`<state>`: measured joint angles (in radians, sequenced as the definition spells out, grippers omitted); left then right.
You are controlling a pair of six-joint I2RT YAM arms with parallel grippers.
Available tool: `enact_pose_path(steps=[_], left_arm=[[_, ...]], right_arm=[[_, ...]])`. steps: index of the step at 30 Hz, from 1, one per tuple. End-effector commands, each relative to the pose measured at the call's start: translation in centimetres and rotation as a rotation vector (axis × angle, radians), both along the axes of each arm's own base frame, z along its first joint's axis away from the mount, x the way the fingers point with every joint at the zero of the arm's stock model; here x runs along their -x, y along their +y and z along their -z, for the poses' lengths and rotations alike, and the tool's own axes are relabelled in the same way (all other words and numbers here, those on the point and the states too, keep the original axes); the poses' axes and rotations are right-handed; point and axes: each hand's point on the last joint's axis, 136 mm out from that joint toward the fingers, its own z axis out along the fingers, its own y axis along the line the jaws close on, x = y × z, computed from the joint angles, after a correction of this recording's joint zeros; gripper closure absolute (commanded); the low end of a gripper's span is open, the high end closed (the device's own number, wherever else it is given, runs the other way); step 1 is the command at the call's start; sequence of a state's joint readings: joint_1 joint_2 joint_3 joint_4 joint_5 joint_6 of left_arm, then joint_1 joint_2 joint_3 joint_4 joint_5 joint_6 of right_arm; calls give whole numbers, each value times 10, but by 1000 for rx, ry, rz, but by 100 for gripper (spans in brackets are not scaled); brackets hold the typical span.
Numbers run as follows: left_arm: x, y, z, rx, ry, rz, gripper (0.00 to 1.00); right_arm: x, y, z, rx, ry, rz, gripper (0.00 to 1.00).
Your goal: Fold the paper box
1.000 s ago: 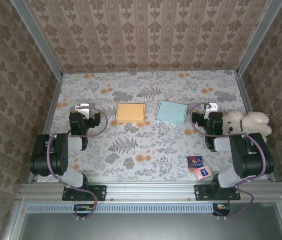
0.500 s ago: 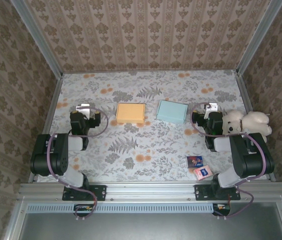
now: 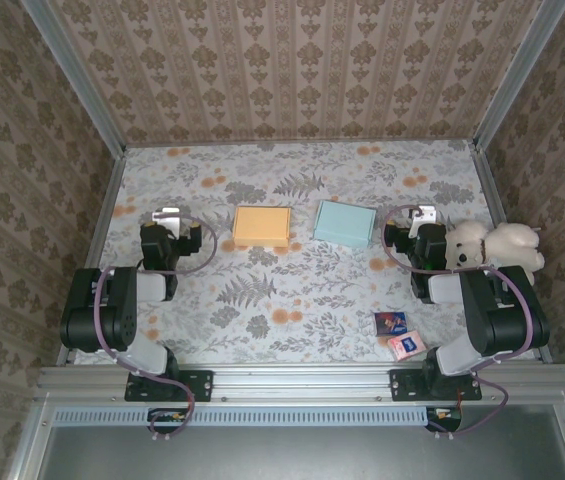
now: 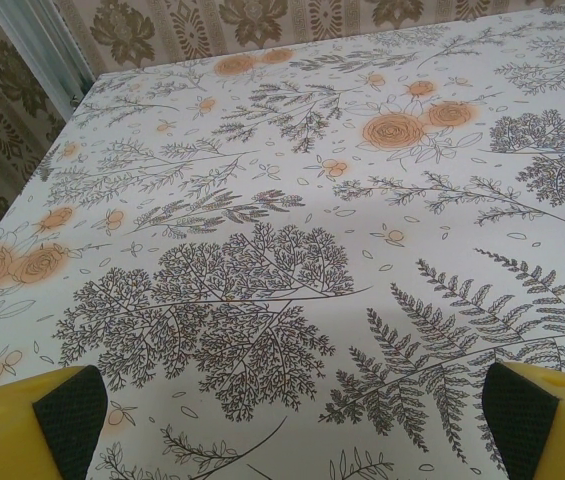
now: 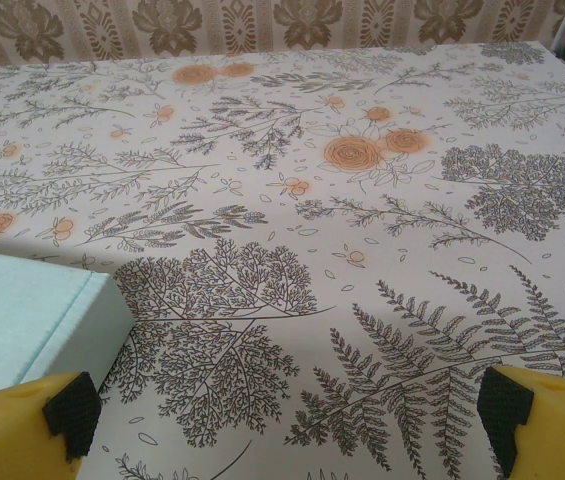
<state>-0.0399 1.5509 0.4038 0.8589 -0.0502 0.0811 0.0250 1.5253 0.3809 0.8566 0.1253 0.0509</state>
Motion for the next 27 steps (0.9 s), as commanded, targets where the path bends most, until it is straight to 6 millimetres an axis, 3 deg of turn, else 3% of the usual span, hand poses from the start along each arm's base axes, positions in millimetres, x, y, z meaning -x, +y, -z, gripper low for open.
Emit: enact_pose_path(steps=[1,27], left_arm=[[1,-1,-6,5,-22,-4,0],[2,-2,-7,-5,-30,-12,0]], right_arm=[[-7,2,-9,6,-25,-15,0],[-7,3,-8,6,-24,-16,0]])
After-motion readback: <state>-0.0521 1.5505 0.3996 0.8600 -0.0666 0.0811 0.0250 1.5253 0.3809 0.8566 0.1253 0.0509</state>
